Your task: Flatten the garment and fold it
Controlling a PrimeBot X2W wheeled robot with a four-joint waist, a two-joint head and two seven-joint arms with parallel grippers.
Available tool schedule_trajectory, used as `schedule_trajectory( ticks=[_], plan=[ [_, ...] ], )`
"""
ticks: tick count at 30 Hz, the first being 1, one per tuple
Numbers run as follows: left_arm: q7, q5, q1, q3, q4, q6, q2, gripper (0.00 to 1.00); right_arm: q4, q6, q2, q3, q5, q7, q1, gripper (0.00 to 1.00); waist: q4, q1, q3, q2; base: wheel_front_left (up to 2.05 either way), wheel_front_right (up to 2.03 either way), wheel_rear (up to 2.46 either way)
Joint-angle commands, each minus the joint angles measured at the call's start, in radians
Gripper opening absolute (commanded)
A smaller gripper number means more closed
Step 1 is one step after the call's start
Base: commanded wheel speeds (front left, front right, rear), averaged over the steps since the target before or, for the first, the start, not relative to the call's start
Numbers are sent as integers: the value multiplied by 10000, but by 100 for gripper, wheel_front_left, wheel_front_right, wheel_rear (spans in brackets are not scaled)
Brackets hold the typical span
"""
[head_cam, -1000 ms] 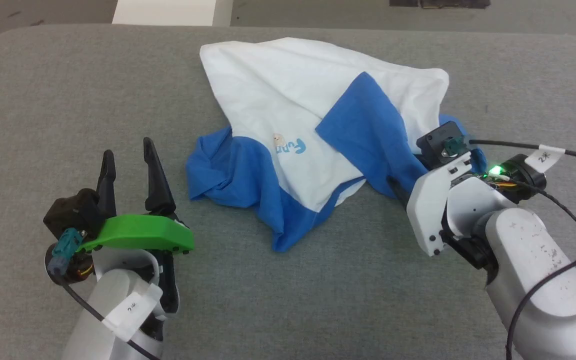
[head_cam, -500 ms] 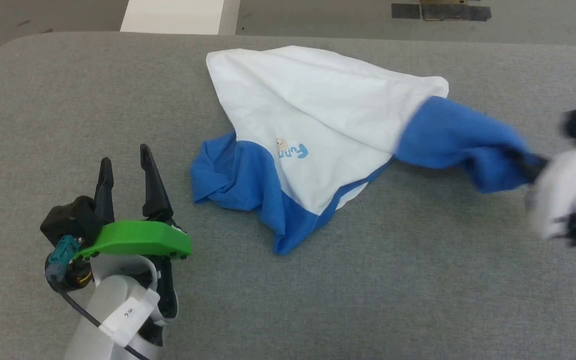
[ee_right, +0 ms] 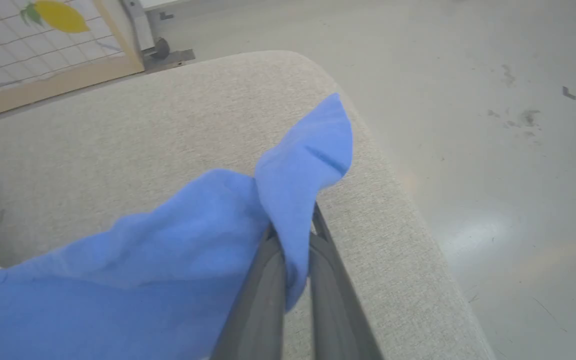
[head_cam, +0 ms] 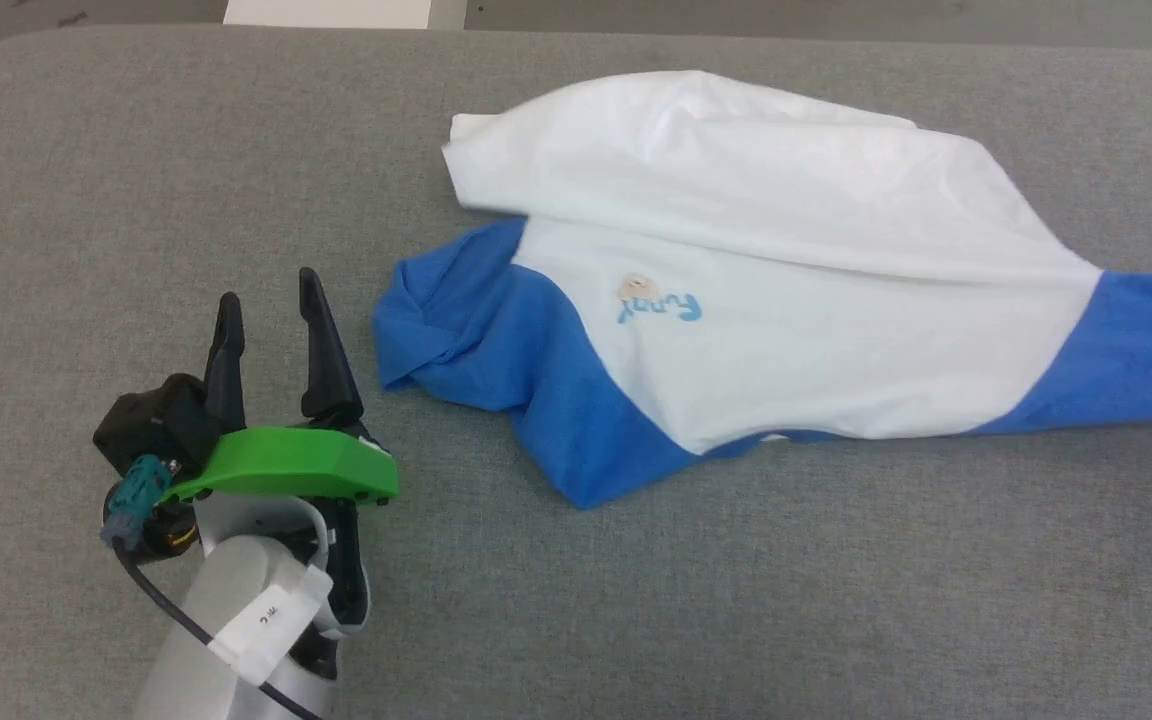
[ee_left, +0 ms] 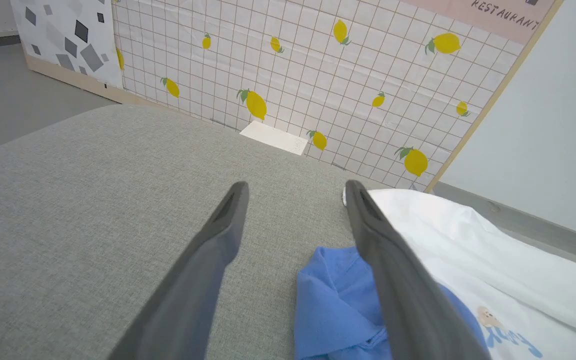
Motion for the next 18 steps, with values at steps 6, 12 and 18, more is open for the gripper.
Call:
schedule_trajectory(
  ticks=[6,12,18],
  plan=[
    [12,1,-116,-38,214,-51,-13,100,-50,-15,731,96,-1083,-755,-542,100,38,0,-128,-1,0,0,0],
    [101,-164,58,-79,378,-91,-58,100,-1453,-15,1581,613,10,-2398,85,100,-99,0,-680,-1,0,0,0],
    [906,-594,365,-364,619,-199,-211,100,-3011,-15,2884,1089,928,-3296,1907,100,-350,0,-1066,-1,0,0,0]
  ],
)
